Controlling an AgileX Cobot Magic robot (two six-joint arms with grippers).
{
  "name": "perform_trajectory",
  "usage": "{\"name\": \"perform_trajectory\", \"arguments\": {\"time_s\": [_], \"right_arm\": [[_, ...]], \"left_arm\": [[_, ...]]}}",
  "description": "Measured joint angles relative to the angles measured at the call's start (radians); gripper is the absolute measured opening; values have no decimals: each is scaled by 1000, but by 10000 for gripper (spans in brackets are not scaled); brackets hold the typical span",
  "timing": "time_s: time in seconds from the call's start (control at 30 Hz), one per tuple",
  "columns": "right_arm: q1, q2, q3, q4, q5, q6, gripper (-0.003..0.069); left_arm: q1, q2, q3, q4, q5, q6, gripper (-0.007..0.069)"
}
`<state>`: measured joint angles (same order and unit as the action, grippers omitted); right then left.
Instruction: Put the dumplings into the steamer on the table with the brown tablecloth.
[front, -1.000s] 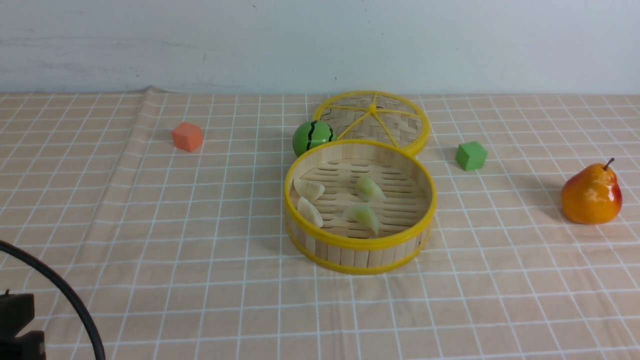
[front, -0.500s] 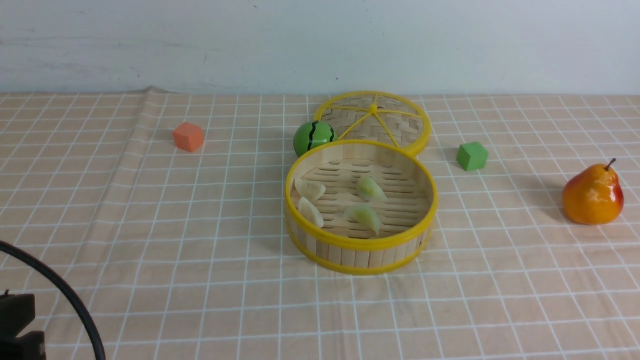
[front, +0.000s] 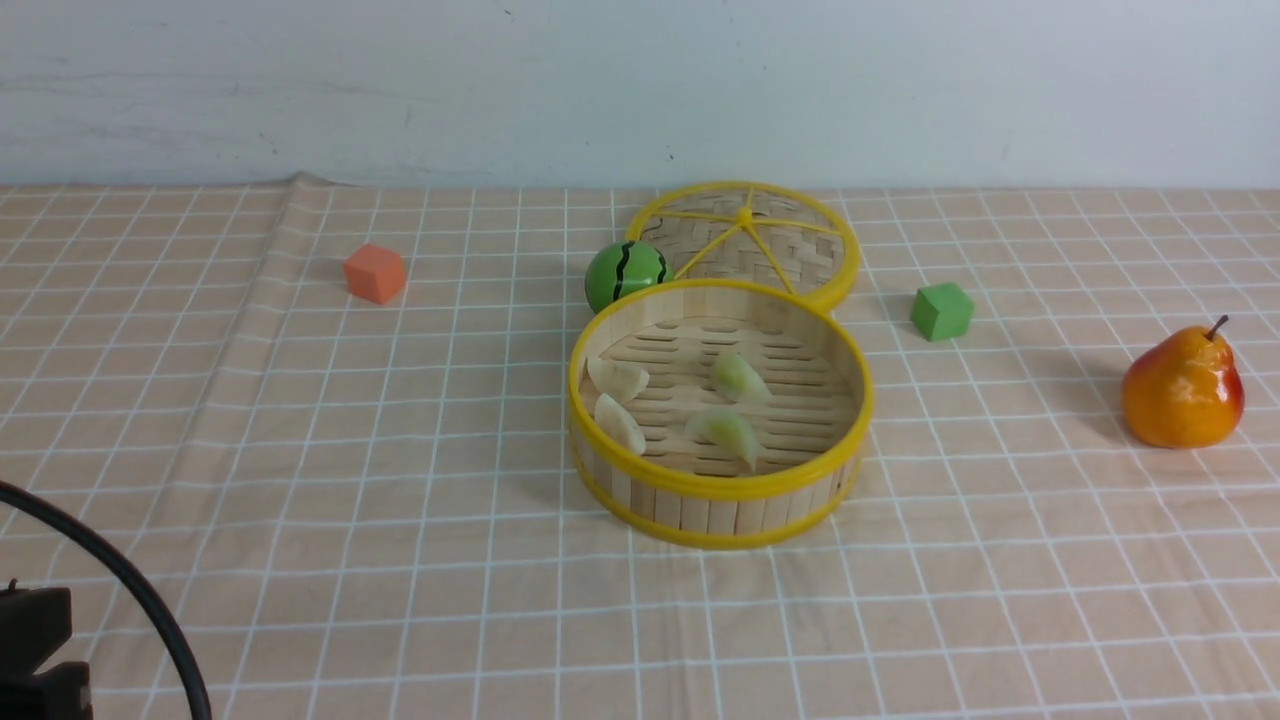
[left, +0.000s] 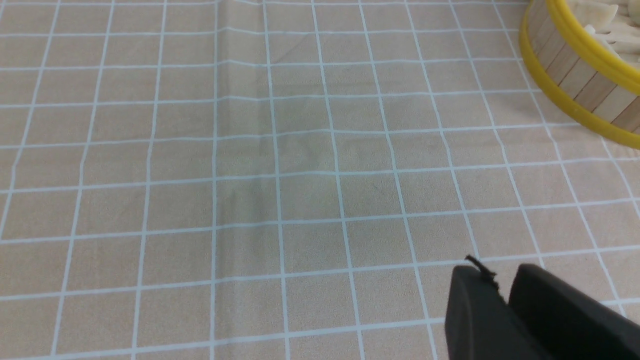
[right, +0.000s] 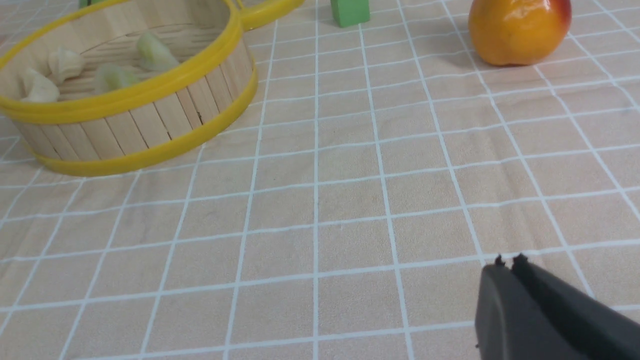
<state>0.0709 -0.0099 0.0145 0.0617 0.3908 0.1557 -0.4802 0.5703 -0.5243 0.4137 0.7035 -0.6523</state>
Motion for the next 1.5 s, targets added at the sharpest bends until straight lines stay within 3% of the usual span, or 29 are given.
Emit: {"name": "perform_trajectory", "arguments": {"time_s": [0.63,0.87,1.03,1.13,1.23,1.4,1.5], "right_arm": [[1,0,0,0,1,-2,43],[1,0,0,3,1,-3,43],[1,0,0,3,1,-3,48],[1,0,0,3,1,-3,53],[1,0,0,3,1,-3,57],[1,0,0,3,1,-3,64],[1,0,0,3,1,-3,70]], "left_arm": [[0,-3,27,0,-3,0,113],[0,-168,142,17,-52,0,121],[12,-419,243,41,-259,0,122],[94,-530,311,26,-378,22,89],[221,-579,389,-113,-488,138,-13],[318,-581,508,-321,-549,357,-14],[345,-581,547,-398,-428,449,-14]]}}
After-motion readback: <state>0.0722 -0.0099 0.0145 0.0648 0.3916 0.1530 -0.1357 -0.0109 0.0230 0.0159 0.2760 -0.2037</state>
